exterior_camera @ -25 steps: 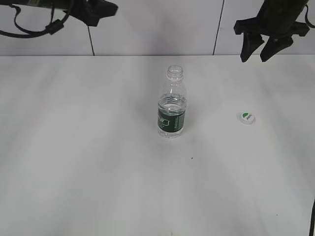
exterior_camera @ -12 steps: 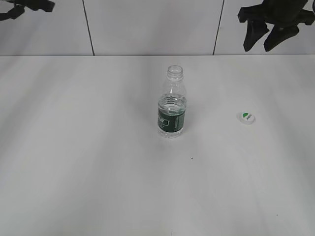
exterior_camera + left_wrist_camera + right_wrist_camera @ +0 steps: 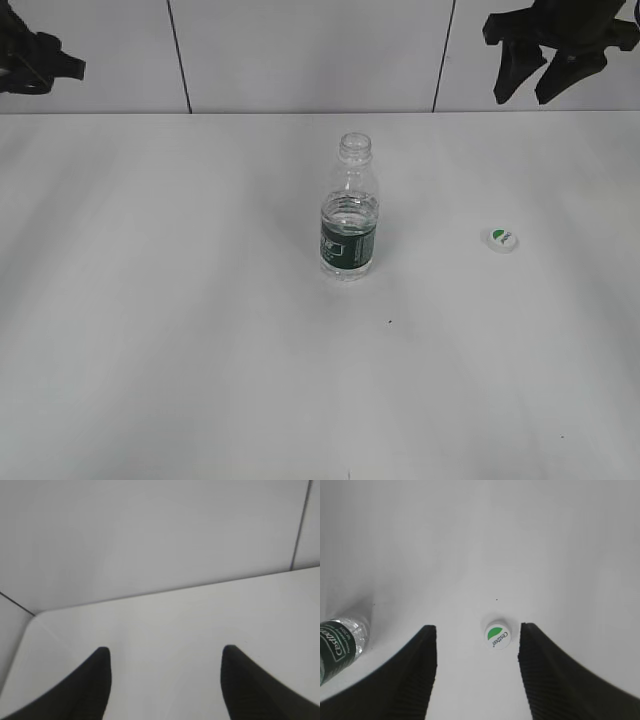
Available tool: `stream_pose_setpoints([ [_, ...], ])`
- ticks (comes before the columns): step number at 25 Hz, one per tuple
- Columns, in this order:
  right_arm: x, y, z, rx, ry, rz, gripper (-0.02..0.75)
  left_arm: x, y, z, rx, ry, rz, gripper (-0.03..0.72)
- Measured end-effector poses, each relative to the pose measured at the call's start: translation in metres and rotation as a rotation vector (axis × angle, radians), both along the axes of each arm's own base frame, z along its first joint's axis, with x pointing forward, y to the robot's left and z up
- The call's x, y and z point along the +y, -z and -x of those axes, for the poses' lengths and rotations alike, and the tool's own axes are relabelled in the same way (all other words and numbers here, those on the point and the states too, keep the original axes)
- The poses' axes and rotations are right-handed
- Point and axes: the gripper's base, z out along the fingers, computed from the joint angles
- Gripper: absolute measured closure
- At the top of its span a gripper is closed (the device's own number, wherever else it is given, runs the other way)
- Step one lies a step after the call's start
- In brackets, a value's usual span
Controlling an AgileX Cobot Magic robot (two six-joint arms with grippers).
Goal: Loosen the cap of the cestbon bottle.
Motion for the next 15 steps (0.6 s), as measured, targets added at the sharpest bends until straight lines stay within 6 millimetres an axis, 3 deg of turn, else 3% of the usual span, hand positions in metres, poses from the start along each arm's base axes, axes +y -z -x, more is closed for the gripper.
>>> stream_pose_setpoints([
  [7, 0.001, -0.004, 0.001, -0.005, 0.0, -0.013, 0.335, -0.012, 0.014, 0.008, 0.094, -0.047, 0.191, 0.263],
  [15, 0.001, -0.013, 0.005, -0.026, 0.001, -0.019, 0.335, -0.042, 0.026, 0.023, 0.3, -0.031, 0.146, 0.351],
])
